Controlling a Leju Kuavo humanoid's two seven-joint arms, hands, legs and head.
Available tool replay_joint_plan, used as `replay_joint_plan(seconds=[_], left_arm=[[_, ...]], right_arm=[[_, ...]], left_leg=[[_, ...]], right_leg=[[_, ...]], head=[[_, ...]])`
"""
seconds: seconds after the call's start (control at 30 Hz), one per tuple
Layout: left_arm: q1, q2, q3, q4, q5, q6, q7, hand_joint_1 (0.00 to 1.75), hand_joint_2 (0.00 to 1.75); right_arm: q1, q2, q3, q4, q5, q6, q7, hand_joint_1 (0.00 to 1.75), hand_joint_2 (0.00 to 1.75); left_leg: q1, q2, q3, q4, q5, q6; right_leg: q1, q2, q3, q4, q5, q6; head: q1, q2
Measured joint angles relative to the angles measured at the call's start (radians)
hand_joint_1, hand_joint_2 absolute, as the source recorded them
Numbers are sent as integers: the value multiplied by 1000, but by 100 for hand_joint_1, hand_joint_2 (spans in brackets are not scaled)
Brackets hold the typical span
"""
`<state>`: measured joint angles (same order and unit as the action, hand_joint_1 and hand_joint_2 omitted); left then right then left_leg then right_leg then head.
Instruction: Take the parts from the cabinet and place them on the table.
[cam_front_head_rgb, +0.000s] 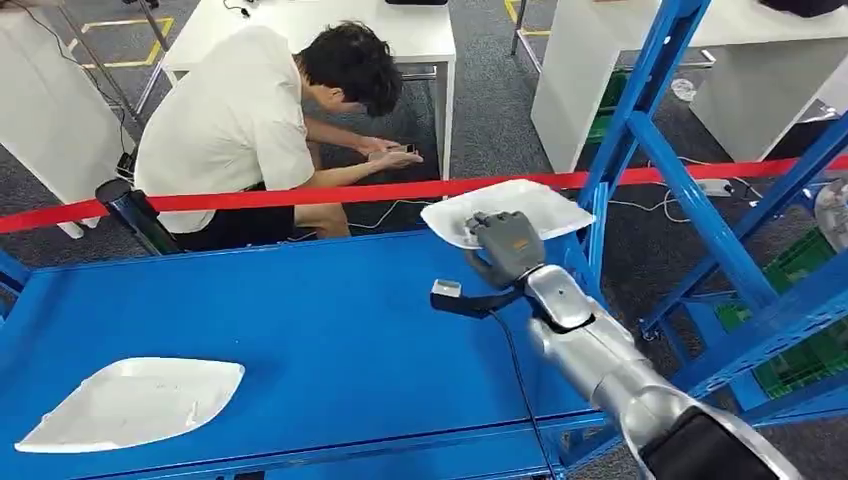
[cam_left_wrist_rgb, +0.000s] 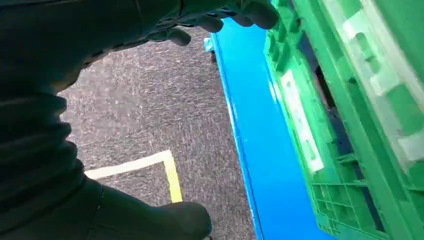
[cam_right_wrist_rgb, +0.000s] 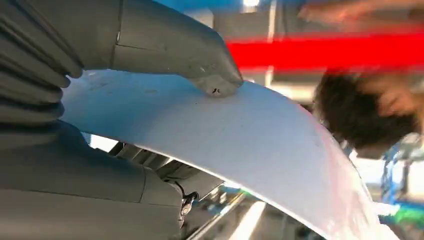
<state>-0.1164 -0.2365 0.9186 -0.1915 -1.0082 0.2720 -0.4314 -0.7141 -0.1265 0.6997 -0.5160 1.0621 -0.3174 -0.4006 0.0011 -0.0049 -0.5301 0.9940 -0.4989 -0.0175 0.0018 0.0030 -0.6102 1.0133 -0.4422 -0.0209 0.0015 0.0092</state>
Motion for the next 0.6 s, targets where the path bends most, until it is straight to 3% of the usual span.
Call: replay_joint_plan(seconds=[0.17, 0.4, 0.6], left_arm=[[-1, 3, 0, 0, -3, 1, 8, 0, 175], [-3, 3, 0, 0, -4, 1, 12, 0, 175], [-5, 4, -1, 0, -11, -9, 56, 0, 175]], right_arm=[[-7, -51, -50, -70, -5, 4, 4, 175, 175], [-5, -73, -63, -118, -3, 3, 17, 175, 175], [1, -92, -82, -198, -4, 23, 38, 175, 175]], left_leg=[[0, 3, 1, 0, -1, 1], [0, 3, 1, 0, -1, 1], [0, 3, 0, 0, -1, 1]], right_leg=[[0, 3, 0, 0, 0, 0], [0, 2, 0, 0, 0, 0], [0, 2, 0, 0, 0, 0]], head=[[0, 0], [0, 0], [0, 0]])
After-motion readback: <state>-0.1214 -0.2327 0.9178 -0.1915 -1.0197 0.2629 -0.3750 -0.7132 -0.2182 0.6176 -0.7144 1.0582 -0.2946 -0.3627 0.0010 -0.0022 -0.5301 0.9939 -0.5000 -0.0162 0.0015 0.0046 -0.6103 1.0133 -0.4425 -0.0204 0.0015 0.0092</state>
